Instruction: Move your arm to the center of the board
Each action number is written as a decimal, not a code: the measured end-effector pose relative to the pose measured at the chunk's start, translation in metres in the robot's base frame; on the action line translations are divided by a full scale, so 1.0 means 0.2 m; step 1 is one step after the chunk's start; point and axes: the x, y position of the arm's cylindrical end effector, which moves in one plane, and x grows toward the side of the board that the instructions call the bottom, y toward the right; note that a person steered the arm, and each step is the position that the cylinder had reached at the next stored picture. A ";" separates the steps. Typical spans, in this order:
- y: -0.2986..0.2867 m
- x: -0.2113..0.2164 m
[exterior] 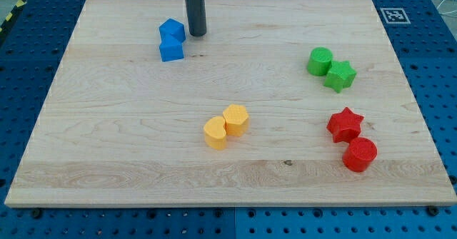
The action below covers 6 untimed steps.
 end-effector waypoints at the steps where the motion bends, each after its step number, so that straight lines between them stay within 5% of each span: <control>1: 0.00 0.00; 5: 0.44 0.01; 6: 0.48 0.21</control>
